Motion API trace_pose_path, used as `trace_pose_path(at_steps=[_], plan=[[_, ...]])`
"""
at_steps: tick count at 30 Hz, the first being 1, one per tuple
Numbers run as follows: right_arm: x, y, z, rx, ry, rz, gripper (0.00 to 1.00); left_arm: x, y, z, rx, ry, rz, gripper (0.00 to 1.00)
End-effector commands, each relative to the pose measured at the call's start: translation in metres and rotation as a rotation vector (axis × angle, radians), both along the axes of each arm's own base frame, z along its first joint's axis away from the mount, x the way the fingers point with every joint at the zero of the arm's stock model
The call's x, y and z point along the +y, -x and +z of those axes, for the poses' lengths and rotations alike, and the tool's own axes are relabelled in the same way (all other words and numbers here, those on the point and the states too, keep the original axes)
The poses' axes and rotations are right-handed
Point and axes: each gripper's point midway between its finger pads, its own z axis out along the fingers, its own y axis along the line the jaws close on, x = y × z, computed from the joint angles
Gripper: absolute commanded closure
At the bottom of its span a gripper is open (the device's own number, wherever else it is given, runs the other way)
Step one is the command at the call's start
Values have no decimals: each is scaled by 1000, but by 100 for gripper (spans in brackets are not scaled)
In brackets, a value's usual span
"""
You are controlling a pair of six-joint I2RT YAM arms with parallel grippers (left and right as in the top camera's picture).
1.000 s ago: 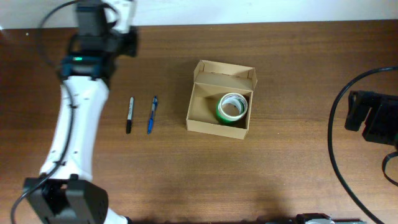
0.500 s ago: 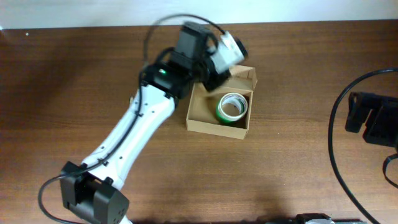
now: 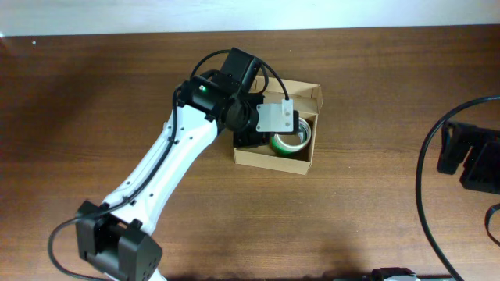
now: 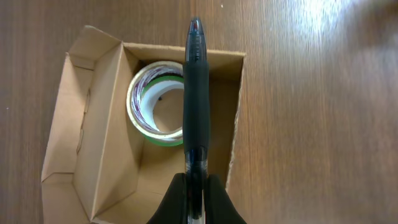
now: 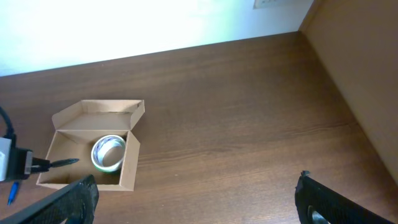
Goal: Pack container
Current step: 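Lift the black pen with the left gripper and carry it over the box, then lower the pen into the box beside the tape and open the left gripper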
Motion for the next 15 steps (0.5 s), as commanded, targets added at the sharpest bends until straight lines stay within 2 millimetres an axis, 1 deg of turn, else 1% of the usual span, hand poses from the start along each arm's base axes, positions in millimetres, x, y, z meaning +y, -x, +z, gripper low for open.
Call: trace_pose_path(at_steps=[1,4,8,11,15], plan=[[5,2,2,-8,-12,24,1,-2,-8,-23,2,-33,-71,99],[7,2,2,-8,-21,36,1,-3,-15,-40,7,-58,-82,99],[10,2,2,-8,-29,46,1,-6,-26,-57,-1,-72,-82,99],[11,2,2,-8,-35,54,1,-9,-33,-66,-5,-78,-80,99],[13,2,2,-8,-42,63,1,-10,-34,-71,2,-82,-82,99]])
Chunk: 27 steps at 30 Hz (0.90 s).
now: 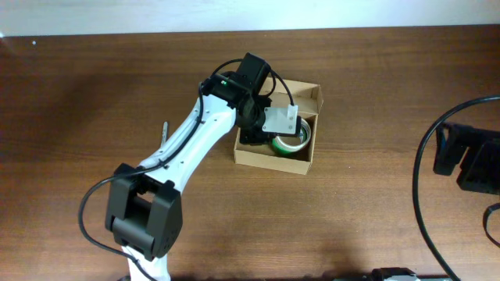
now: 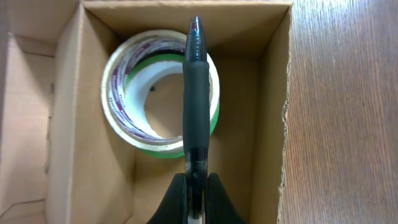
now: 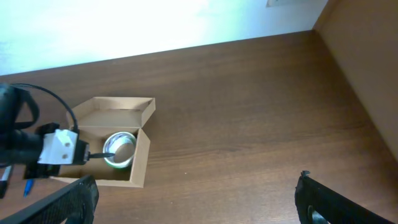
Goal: Pack container
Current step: 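Lower the pen into the box beside the tape and open the left gripper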
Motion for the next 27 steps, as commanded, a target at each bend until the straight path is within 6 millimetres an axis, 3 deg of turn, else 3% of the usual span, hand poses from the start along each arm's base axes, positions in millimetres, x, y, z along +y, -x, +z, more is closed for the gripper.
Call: trace_pose_path(at_steps=[1,12,22,23,25,27], plan=[[5,3,2,-8,-13,25,1,-1,-5,-1,-17,0,-23,99],[5,3,2,-8,-12,24,1,0,-5,-26,30,-27,-27,99],[5,3,2,-8,-11,24,1,0,-5,-26,32,-28,-22,97],[5,3,2,-8,-11,24,1,0,-6,-27,30,-30,-21,92],[5,3,2,-8,-11,24,1,2,-10,-27,20,-43,7,68],[5,3,2,-8,-11,23,1,3,-17,-27,-1,-53,42,59]])
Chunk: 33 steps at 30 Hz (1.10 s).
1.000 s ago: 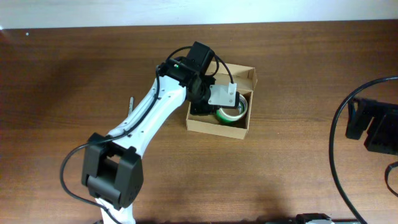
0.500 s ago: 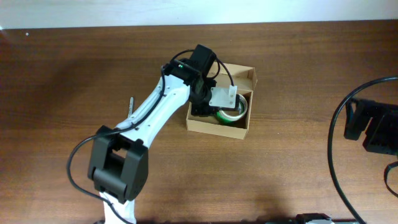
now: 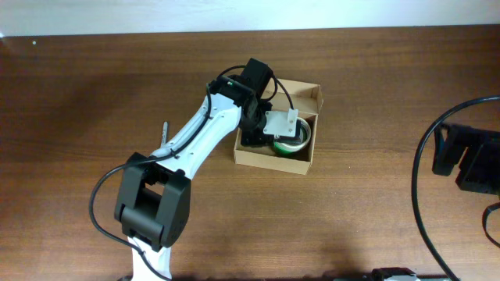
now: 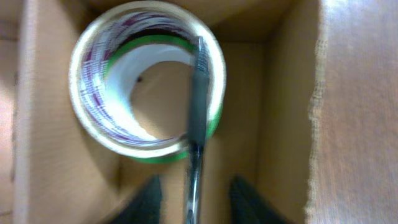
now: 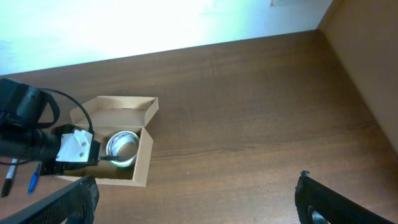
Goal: Pack container
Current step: 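Lower the pen into the box beside the tape and open the left gripper, then move the left gripper back and lower it onto the black marker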
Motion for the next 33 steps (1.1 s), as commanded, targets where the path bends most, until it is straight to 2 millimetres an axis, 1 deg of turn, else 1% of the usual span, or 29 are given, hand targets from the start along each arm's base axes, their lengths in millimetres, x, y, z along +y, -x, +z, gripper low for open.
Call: trace_pose_path(at_steps=[1,5,8,10,11,13,14,16,18,20,21,22,24,25,26,28,30,33], plan=[[2,3,2,-8,-2,11,1,3,-13,3,-39,-19,43,56],[1,3,2,-8,2,9,1,2,-18,9,-53,-13,60,44],[1,3,2,-6,10,15,1,-2,-25,20,-76,5,72,42],[1,3,2,-6,13,17,1,-5,-34,34,-105,24,103,40],[1,3,2,-6,14,17,1,-6,-42,45,-131,30,135,40],[1,3,2,-6,15,19,1,-4,-62,71,-198,35,232,40],[1,3,2,-6,16,19,1,-1,-75,88,-241,40,300,42],[1,3,2,-6,16,19,1,13,-103,130,-334,67,469,45],[1,3,2,-6,17,16,1,34,-126,168,-391,126,662,49],[0,3,2,-6,20,13,1,58,-139,195,-402,188,819,52],[0,3,2,-6,20,13,1,73,-144,205,-392,217,899,55],[0,3,2,-6,20,13,1,90,-149,211,-372,241,980,58],[0,3,2,-6,20,13,1,128,-155,209,-317,257,1137,65],[0,3,2,-6,19,14,1,149,-155,204,-279,251,1213,68],[0,3,2,-6,19,14,1,165,-152,198,-239,240,1260,69],[0,3,2,-6,19,14,1,199,-143,181,-130,213,1329,70],[0,3,2,-6,19,14,1,225,-133,167,-27,201,1392,70],[0,3,2,-6,19,14,1,260,-116,148,72,140,1484,69]])
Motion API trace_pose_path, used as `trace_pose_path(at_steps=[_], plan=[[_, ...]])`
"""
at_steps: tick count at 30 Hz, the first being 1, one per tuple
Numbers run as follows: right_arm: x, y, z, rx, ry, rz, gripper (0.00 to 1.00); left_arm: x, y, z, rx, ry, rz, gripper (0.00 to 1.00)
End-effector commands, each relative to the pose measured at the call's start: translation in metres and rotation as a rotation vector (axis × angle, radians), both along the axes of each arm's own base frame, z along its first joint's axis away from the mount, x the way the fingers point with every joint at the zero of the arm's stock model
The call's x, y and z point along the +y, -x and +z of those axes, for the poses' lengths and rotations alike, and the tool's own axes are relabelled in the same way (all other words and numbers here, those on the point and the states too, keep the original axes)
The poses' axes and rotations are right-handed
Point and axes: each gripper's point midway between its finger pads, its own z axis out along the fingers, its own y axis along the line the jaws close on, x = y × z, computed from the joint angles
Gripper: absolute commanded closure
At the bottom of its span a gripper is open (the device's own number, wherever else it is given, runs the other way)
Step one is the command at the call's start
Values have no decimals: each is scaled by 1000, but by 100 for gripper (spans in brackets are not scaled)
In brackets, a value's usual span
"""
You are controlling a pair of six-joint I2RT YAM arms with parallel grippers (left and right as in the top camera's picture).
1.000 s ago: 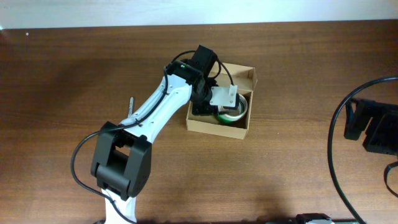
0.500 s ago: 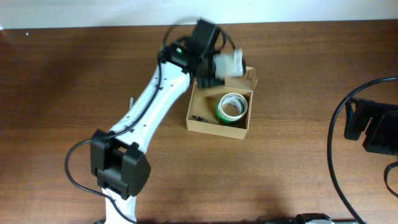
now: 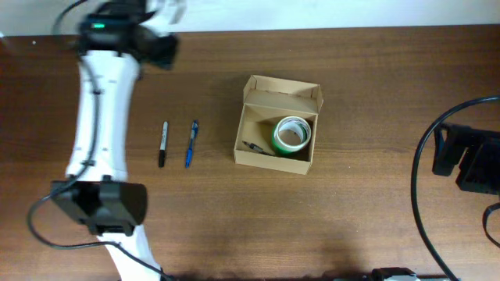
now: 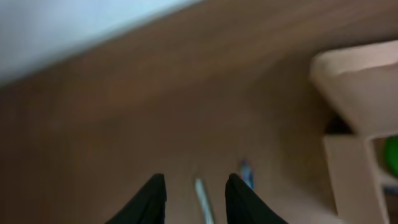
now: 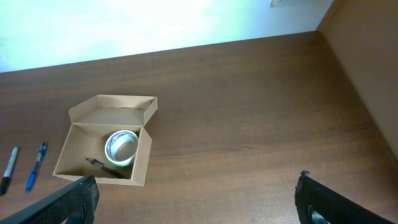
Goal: Pack container
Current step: 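Move the left gripper back and lower it onto the black marker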
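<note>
An open cardboard box (image 3: 277, 136) stands mid-table with a green-and-white tape roll (image 3: 292, 134) and a black pen (image 3: 255, 147) lying on its floor beside the roll. The right wrist view shows the same box (image 5: 102, 146). A black marker (image 3: 163, 144) and a blue pen (image 3: 190, 144) lie on the table left of the box. My left gripper (image 3: 162, 48) hangs at the far left back of the table; in its blurred wrist view the gripper (image 4: 194, 202) is open and holds nothing. My right gripper (image 5: 196, 205) is open at the right edge.
The brown table (image 3: 367, 86) ends at a pale wall along the back. The box's lid flap (image 3: 283, 92) stands up on its far side. A black cable (image 3: 426, 195) loops by the right arm. A wooden panel (image 5: 367, 62) rises at the right.
My left gripper was open inside the box with the black pen loose over the tape roll. Now it is far off at the back left, and the pen lies in the box.
My left gripper was shut on the black pen above the box, then lower over the tape roll. Then its fingers stood apart with the pen between them. Now the pen rests in the box and the left arm is away at the back left.
</note>
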Motion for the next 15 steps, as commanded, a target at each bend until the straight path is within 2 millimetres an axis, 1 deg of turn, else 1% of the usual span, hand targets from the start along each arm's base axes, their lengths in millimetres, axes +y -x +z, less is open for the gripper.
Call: trace_pose_path(at_steps=[1,3,6,8,11,12,15], plan=[[0,3,2,-7,9,7,1,17,13,-19,99,95,98,69],[0,2,2,-6,9,7,1,32,22,-31,154,93,126,69],[0,1,2,-3,9,7,1,40,34,-52,228,69,92,69],[1,0,1,-1,9,8,1,41,42,-73,282,55,56,68],[2,-1,0,3,3,15,1,39,52,-107,355,61,47,67],[2,-1,0,3,2,16,1,37,56,-117,377,70,34,64],[2,-1,0,4,2,16,1,29,73,-148,453,104,12,60]])
